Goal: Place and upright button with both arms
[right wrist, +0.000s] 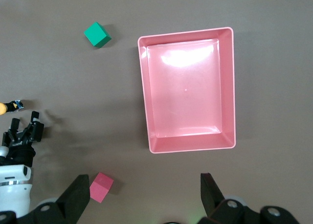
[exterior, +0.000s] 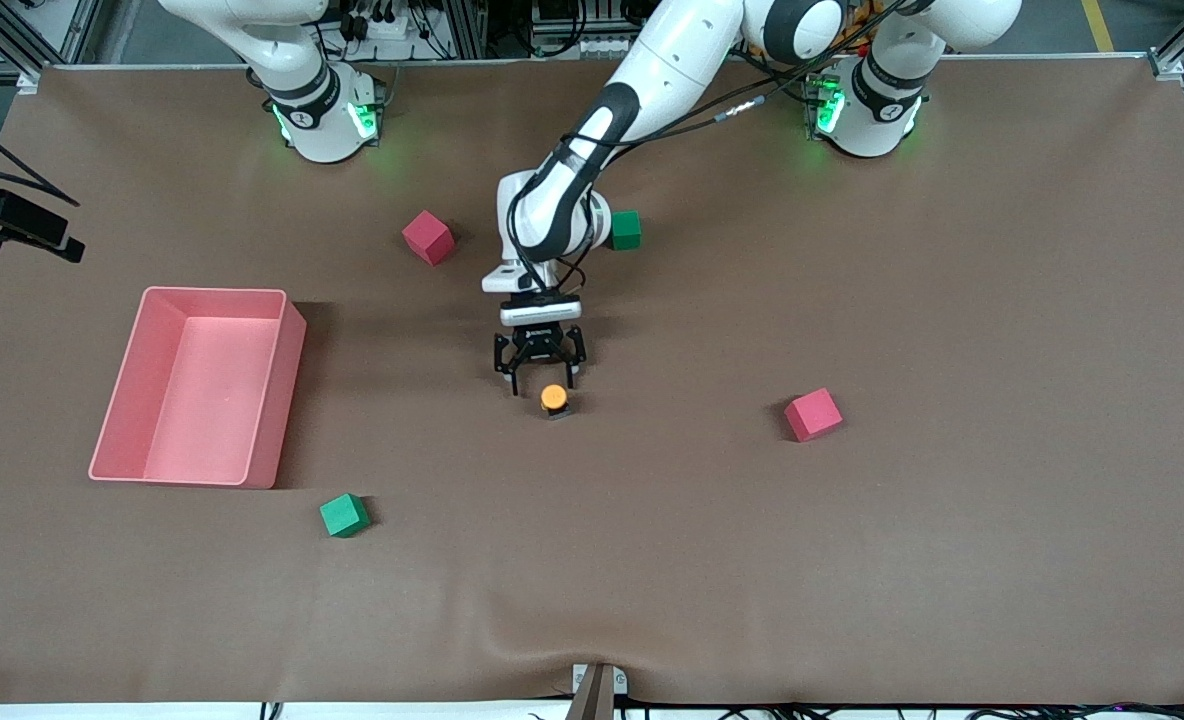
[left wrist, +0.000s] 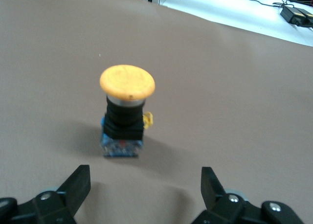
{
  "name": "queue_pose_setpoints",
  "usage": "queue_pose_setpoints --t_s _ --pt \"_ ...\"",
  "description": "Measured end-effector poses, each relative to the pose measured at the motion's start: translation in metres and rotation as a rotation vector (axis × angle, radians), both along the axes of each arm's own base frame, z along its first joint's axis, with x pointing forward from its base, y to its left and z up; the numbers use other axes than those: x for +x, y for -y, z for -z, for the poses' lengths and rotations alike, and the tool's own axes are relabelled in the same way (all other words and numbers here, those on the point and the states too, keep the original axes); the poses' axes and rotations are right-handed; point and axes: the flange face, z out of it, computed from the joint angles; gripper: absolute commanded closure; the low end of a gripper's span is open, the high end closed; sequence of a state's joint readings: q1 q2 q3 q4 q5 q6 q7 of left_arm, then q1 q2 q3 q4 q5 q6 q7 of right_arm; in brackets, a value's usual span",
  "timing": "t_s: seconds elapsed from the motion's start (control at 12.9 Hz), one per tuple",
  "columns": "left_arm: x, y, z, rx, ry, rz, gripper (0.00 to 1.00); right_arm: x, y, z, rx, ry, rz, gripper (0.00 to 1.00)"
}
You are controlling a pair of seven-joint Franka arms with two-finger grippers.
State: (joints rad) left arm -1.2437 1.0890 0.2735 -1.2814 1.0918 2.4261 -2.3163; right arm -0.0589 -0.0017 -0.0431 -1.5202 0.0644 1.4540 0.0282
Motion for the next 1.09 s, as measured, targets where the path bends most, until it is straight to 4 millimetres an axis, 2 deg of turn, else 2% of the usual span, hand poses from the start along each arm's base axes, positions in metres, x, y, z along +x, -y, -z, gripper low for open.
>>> queue_pose_setpoints --t_s 0.16,0.31,0.47,0.62,0.85,1.01,1.09 --pt "-0.009 0.012 -0.02 -0.064 -0.07 -0.042 0.0 0.0 0.0 0.0 0.0 0.002 0.0 0.0" --pt "-0.011 0.022 -0.05 -0.106 -0.169 -0.078 0.0 0.0 0.0 0.0 0.0 0.004 0.001 0.0" --pt "-0.005 0.026 -0.089 -0.121 -0.285 -0.109 0.0 0.0 0.0 0.0 0.0 0.004 0.001 0.0" --pt "0.003 0.02 -0.132 -0.067 -0.412 -0.131 0.0 0.0 0.0 -0.001 0.0 0.004 0.0 0.0" --pt "0.029 -0.009 -0.21 0.023 -0.541 -0.134 0.0 0.0 0.0 -0.001 0.0 0.005 -0.001 0.0" --pt "0.06 -0.046 -0.278 0.037 -0.623 -0.11 0.0 0.0 -0.001 -0.001 -0.001 0.005 -0.001 0.0" --pt "0.076 -0.071 -0.313 0.038 -0.666 -0.093 0.0 0.0 -0.001 -0.001 -0.004 0.005 -0.002 0.0"
